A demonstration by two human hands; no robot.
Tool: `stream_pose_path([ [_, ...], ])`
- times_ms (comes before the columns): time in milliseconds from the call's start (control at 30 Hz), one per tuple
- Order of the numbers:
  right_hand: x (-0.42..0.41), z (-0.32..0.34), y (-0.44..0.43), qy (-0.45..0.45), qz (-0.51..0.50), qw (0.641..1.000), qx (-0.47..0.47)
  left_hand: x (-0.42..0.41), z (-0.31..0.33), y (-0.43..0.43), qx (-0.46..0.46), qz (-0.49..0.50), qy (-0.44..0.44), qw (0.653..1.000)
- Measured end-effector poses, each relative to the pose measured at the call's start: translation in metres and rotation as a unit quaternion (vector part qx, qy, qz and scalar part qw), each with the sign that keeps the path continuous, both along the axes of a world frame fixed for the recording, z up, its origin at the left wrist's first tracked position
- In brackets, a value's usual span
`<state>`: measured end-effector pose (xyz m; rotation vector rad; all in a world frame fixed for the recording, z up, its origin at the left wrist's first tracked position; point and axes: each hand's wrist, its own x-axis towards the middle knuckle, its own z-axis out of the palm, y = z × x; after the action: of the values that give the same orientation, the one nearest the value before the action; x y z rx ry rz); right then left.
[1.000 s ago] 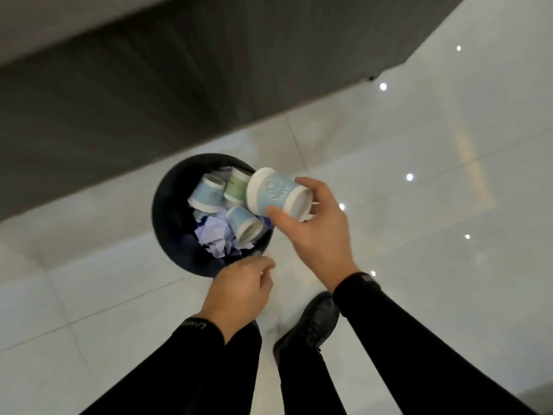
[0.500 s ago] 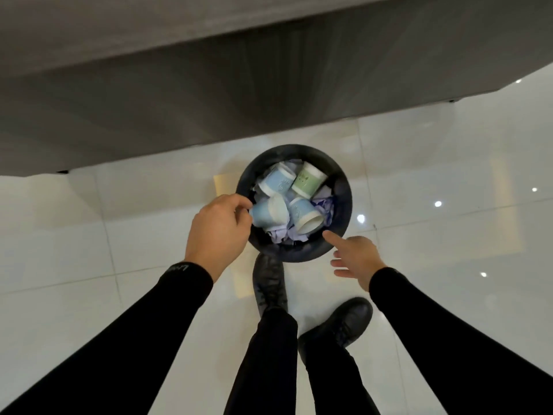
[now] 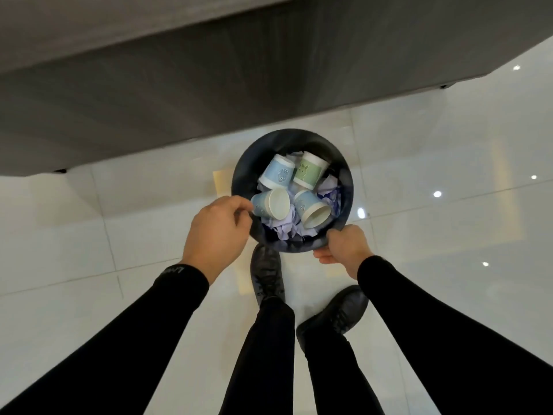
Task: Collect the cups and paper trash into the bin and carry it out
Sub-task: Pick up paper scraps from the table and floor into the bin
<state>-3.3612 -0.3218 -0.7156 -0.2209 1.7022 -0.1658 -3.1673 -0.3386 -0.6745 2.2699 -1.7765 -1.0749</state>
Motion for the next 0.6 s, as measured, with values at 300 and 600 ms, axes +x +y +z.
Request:
stream_pose_path([
  [300, -0.074, 0.132, 0.027, -0.002, -0.127, 0.992, -0.012, -0.085, 0.128, -0.05, -0.033, -0.116, 0.033, 0.992],
  [600, -0.163, 0.322, 0.039, 0.016, -0.259, 0.961, -0.095, -0.203, 0.315, -0.091, -0.116, -0.246, 0.113, 0.956],
])
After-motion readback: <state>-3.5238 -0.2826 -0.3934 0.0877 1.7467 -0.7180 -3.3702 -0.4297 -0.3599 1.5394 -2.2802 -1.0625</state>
